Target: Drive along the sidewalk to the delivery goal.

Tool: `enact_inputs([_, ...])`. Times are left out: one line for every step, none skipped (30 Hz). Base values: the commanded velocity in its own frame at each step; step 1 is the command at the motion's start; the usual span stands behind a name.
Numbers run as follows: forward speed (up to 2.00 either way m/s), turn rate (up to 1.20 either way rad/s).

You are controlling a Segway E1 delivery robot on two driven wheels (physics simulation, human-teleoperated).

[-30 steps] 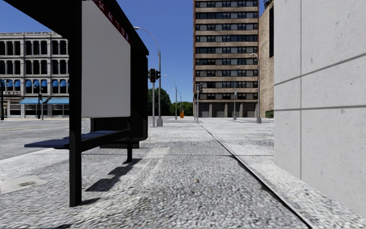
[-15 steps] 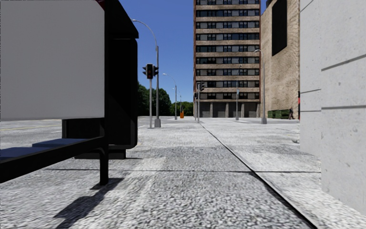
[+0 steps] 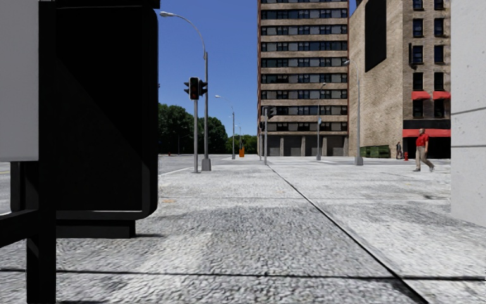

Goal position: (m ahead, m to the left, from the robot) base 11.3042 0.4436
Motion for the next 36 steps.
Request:
enact_inputs([2.0,0.0])
enact_inputs([2.0,0.0])
enact_inputs([2.0,0.0])
enact_inputs([2.0,0.0])
enact_inputs([2.0,0.0])
enact_inputs([2.0,0.0])
enact_inputs([2.0,0.0])
enact_inputs([2.0,0.0])
enact_inputs([2.0,0.0])
enact_inputs([2.0,0.0])
enact_inputs([2.0,0.0])
enact_inputs([2.0,0.0])
enact_inputs([2.0,0.0])
enact_inputs([2.0,0.0])
enact_inputs([2.0,0.0])
enact_inputs([2.0,0.0])
enact_inputs([2.0,0.0])
enact_inputs([2.0,0.0])
enact_inputs([2.0,0.0])
enact_inputs([2.0,0.0])
enact_inputs([2.0,0.0])
enact_inputs([2.0,0.0])
enact_inputs([2.0,0.0])
enact_inputs([2.0,0.0])
enact_inputs([2.0,0.0])
enact_inputs([2.0,0.0])
enact_inputs([2.0,0.04])
enact_inputs([2.0,0.08])
enact_inputs([2.0,0.08])
enact_inputs([2.0,0.12])
enact_inputs([2.0,0.15])
enact_inputs([2.0,0.16])
enact_inputs([2.0,0.18])
enact_inputs([2.0,0.18])
enact_inputs([2.0,0.19])
enact_inputs([2.0,0.2])
